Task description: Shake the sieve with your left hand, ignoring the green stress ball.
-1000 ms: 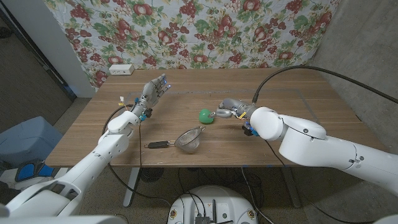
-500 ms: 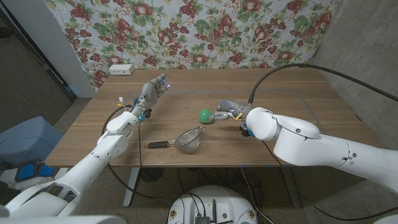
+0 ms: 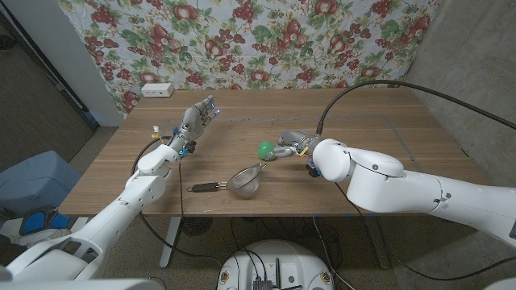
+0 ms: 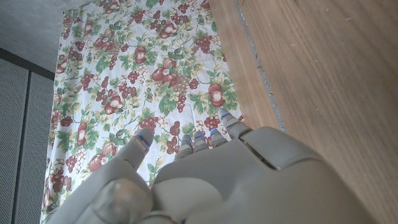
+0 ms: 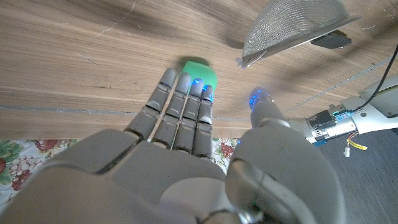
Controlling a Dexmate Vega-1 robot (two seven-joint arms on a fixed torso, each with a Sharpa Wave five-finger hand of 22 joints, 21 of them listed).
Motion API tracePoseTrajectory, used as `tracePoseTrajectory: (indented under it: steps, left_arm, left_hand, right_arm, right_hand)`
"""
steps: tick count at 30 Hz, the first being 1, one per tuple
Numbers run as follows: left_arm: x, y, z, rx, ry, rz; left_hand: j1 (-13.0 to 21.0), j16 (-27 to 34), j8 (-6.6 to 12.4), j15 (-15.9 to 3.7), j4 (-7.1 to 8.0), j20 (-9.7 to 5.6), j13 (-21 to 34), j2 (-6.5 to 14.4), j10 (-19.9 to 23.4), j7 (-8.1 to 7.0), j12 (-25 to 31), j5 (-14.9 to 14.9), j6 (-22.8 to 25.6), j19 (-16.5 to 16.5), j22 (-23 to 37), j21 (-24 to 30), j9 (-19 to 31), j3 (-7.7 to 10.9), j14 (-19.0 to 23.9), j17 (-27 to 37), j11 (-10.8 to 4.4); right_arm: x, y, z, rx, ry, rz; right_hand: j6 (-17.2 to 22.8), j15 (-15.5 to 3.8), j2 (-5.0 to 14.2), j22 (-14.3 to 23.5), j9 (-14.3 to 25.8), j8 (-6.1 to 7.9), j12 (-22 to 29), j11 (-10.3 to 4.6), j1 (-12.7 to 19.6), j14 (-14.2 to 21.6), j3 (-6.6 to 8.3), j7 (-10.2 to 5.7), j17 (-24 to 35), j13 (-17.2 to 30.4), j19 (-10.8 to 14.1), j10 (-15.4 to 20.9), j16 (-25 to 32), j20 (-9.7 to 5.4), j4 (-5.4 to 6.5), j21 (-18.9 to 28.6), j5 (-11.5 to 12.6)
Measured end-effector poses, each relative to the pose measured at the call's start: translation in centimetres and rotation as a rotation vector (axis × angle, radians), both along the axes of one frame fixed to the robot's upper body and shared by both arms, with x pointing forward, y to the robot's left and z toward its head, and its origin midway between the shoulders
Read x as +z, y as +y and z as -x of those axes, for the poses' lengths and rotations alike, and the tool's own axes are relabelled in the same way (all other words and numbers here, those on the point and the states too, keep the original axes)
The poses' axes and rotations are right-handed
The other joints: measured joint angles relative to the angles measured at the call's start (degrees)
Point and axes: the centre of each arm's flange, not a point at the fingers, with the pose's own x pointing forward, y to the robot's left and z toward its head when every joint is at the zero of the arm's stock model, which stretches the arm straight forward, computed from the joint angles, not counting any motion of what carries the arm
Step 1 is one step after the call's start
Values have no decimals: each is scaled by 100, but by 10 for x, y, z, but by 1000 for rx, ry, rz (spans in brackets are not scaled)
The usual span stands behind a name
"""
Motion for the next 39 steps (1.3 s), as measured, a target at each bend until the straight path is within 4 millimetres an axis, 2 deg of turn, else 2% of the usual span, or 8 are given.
tracePoseTrajectory:
  steps: [7, 17, 20, 25, 27, 31, 37, 39]
  left_arm:
    - [-1, 2, 0, 1, 0, 3]
    - [-3, 4, -1, 0, 1, 8]
    - [-3, 5, -1, -1, -1, 8]
    - [-2, 6, -2, -1, -2, 9]
    - [-1, 7, -2, 0, -2, 10]
    - [-1, 8, -3, -2, -2, 10]
    - [0, 9, -4, -3, -3, 10]
    - [0, 9, -4, -3, -3, 10]
  left_hand:
    - [0, 0, 0, 0, 0, 0, 0, 0, 0, 0, 0, 0, 0, 0, 0, 0, 0, 0, 0, 0, 0]
    - [-23, 0, 0, 0, 1, 0, 0, -23, 0, 0, 0, -41, 0, 0, 0, 0, 0, 1, 0, 1, 0]
    - [-23, 0, 0, 0, 1, 0, 0, -23, 0, 0, 0, -40, 0, 0, 0, 0, 0, 1, 0, 1, 0]
    - [-23, 0, 0, 0, 2, 0, 0, -23, 0, 0, 0, -40, 0, 0, 0, 0, 0, 1, 0, 1, 0]
    - [-23, 0, 0, 0, -14, 0, 0, -23, 0, 0, 0, -40, 0, 0, 0, 0, 0, -14, 0, 1, 0]
    - [-23, 0, 0, 0, -37, 0, 0, -23, 0, 0, 0, -40, 0, 0, 0, 0, 0, 9, 0, 1, 0]
    - [-23, 0, 0, 0, -37, 0, 0, -23, 0, 0, 0, -39, 0, 0, 0, 0, 0, 9, 0, 2, 0]
    - [-23, 0, 0, 0, -37, 0, 0, -23, 0, 0, 0, -39, 0, 0, 0, 0, 0, 9, 0, 2, 0]
  right_arm:
    - [0, 6, -2, -7, 10, 15]
    - [1, 18, -6, -39, 39, 35]
    - [1, 21, -7, -41, 45, 46]
    - [2, 26, -9, -45, 53, 66]
    - [1, 28, -10, -47, 58, 71]
    - [2, 31, -11, -48, 63, 88]
    - [11, 38, -16, -63, 41, 115]
    - [13, 40, -17, -69, 36, 121]
  right_hand:
    - [89, 10, -2, 21, 75, 84, 143, 2, -2, 113, -160, 8, 182, 144, 61, 204, 169, 21, 73, 43, 0]
    - [183, 0, -55, 26, 142, 144, 269, -18, -55, 184, -276, 39, 358, 296, 102, 328, 282, 62, 133, 44, 1]
    - [199, -21, -100, 26, 176, 187, 334, 31, -100, 205, -346, 55, 414, 350, 102, 378, 331, 62, 156, 45, 1]
    - [274, 11, -101, 26, 215, 256, 416, -22, -102, 236, -402, 69, 513, 447, 102, 431, 388, 62, 146, 88, 1]
    - [274, -20, -168, 25, 238, 283, 478, -8, -168, 291, -447, 70, 564, 498, 101, 462, 434, 62, 148, 88, 1]
    - [274, -10, -167, 25, 266, 309, 535, 1, -169, 297, -473, 70, 634, 577, 101, 470, 459, 62, 169, 88, 1]
    - [345, 10, -123, 25, 318, 350, 627, 32, -216, 317, -576, 94, 735, 684, 101, 501, 508, 62, 193, 88, 25]
    - [358, -11, -188, 25, 344, 375, 663, 30, -283, 338, -602, 91, 768, 720, 101, 502, 518, 62, 207, 88, 25]
